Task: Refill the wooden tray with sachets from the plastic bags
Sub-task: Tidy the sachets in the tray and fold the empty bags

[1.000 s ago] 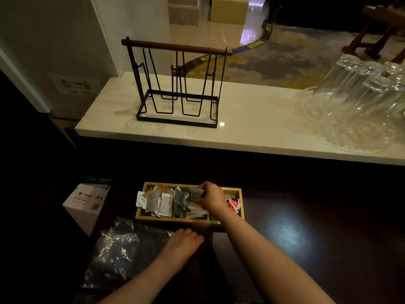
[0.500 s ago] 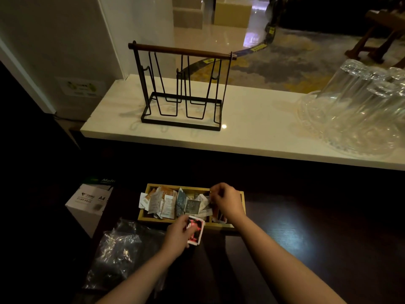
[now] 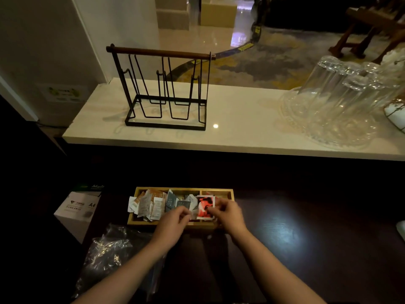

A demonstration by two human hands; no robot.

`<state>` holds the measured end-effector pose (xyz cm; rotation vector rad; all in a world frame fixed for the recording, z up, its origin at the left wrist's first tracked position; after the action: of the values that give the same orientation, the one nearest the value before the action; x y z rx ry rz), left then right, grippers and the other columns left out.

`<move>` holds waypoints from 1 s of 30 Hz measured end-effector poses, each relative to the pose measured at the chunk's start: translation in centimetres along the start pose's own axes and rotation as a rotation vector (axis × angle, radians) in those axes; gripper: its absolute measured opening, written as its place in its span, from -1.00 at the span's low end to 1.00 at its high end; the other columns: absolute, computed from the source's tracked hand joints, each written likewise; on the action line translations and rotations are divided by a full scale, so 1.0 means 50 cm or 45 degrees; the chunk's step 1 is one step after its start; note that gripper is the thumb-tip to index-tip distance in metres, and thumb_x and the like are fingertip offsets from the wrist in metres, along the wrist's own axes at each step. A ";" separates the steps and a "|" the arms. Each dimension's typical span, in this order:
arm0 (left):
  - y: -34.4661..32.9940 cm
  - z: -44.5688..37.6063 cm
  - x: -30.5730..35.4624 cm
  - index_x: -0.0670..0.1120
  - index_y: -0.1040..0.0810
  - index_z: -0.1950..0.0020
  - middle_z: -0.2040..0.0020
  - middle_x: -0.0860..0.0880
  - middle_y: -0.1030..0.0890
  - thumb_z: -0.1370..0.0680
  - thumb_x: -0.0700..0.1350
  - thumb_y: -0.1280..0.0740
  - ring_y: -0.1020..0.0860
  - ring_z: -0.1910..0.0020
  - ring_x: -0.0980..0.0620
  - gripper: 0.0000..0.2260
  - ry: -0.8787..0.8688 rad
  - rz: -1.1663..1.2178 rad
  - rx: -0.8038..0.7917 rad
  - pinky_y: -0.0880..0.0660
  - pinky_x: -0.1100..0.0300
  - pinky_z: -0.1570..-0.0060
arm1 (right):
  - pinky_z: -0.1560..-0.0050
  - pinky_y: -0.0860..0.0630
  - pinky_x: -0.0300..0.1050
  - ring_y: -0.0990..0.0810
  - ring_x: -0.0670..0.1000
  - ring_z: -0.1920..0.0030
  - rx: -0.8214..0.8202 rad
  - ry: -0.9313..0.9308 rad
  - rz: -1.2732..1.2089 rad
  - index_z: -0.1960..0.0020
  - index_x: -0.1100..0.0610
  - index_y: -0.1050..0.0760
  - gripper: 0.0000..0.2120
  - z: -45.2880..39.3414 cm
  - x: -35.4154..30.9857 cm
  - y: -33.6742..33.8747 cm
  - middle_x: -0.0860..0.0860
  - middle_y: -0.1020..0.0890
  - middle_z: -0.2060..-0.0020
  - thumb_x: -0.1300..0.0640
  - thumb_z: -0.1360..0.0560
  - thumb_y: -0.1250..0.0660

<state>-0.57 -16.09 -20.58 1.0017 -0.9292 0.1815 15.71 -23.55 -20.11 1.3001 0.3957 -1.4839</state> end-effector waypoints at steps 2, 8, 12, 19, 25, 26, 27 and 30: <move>-0.001 -0.003 0.005 0.02 -0.52 -0.15 -0.07 0.11 -0.54 -0.58 -0.08 -0.24 -0.48 -0.06 0.18 -0.83 -0.150 -0.285 0.004 -0.44 0.31 -0.06 | 0.29 -0.55 -0.27 -0.61 -0.14 0.29 0.221 0.014 0.080 0.05 0.10 -0.60 -0.92 -0.018 0.003 0.048 -0.06 -0.64 0.25 0.13 -0.47 -0.40; -0.031 -0.011 0.012 0.01 -0.40 -0.36 -0.38 0.04 -0.41 -0.53 -0.22 -0.22 -0.33 -0.39 0.03 -0.60 -0.461 -0.762 -0.095 -0.35 0.11 -0.33 | 0.13 -0.60 -0.08 -0.63 -0.05 0.18 0.383 -0.016 0.295 -0.03 0.17 -0.62 -0.84 -0.051 0.025 0.119 0.02 -0.67 0.18 0.14 -0.49 -0.37; -0.048 -0.019 0.015 0.06 -0.35 -0.42 -0.48 -0.05 -0.33 -0.49 -0.16 -0.33 -0.28 -0.46 -0.11 -0.50 -0.536 -0.986 -0.110 -0.31 -0.06 -0.36 | 0.20 -0.50 -0.25 -0.59 -0.10 0.19 0.318 -0.017 0.380 -0.07 0.18 -0.61 -0.79 -0.050 0.035 0.105 0.07 -0.69 0.09 0.11 -0.49 -0.37; -0.037 -0.033 -0.004 0.13 -0.56 -0.20 -0.29 -0.09 -0.56 -0.26 0.01 -0.55 -0.52 -0.28 -0.11 -0.48 -0.503 -1.227 -0.136 -0.55 -0.05 -0.07 | 0.02 -0.59 -0.17 -0.65 0.01 -0.03 0.246 0.011 0.434 -0.25 0.19 -0.51 -0.69 -0.043 0.047 0.070 0.12 -0.65 -0.08 0.17 -0.52 -0.34; -0.035 -0.032 -0.020 -0.04 -0.53 -0.25 -0.34 -0.12 -0.51 -0.43 -0.03 -0.39 -0.48 -0.32 -0.11 -0.62 -0.478 -1.349 -0.132 -0.47 -0.08 -0.20 | 0.08 -0.64 -0.16 -0.65 -0.01 0.02 0.304 0.039 0.492 -0.19 0.17 -0.53 -0.73 -0.041 0.063 0.070 0.11 -0.65 -0.03 0.21 -0.49 -0.36; -0.036 -0.029 -0.031 -0.06 -0.49 -0.31 -0.35 -0.14 -0.50 -0.48 -0.02 -0.33 -0.49 -0.31 -0.11 -0.60 -0.432 -1.337 -0.148 -0.43 -0.08 -0.25 | 0.10 -0.63 -0.18 -0.65 0.00 0.03 0.301 0.042 0.495 -0.18 0.18 -0.53 -0.74 -0.040 0.063 0.068 0.11 -0.65 -0.02 0.22 -0.50 -0.35; -0.037 -0.027 -0.042 -0.06 -0.46 -0.34 -0.35 -0.15 -0.50 -0.51 -0.01 -0.29 -0.51 -0.29 -0.11 -0.59 -0.391 -1.317 -0.147 -0.41 -0.06 -0.29 | 0.11 -0.62 -0.20 -0.65 0.00 0.04 0.290 0.045 0.498 -0.18 0.18 -0.53 -0.75 -0.040 0.063 0.065 0.12 -0.65 -0.01 0.23 -0.50 -0.34; -0.038 -0.023 -0.054 -0.03 -0.49 -0.32 -0.31 -0.12 -0.54 -0.48 0.01 -0.33 -0.53 -0.27 -0.09 -0.59 -0.359 -1.206 -0.139 -0.44 -0.03 -0.26 | 0.10 -0.59 -0.19 -0.65 0.02 0.03 0.260 0.051 0.502 -0.20 0.20 -0.51 -0.74 -0.039 0.063 0.053 0.13 -0.65 -0.02 0.25 -0.51 -0.32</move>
<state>-0.56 -15.52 -24.05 1.2822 -0.6185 -0.8120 19.47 -24.52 -22.50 1.4726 0.0071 -1.1871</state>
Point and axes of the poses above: each hand's wrist, its own z-axis away from the middle knuckle, its own y-axis out of the back of the hand, x = y × z, the point moved 2 cm from there along -z, towards the middle knuckle
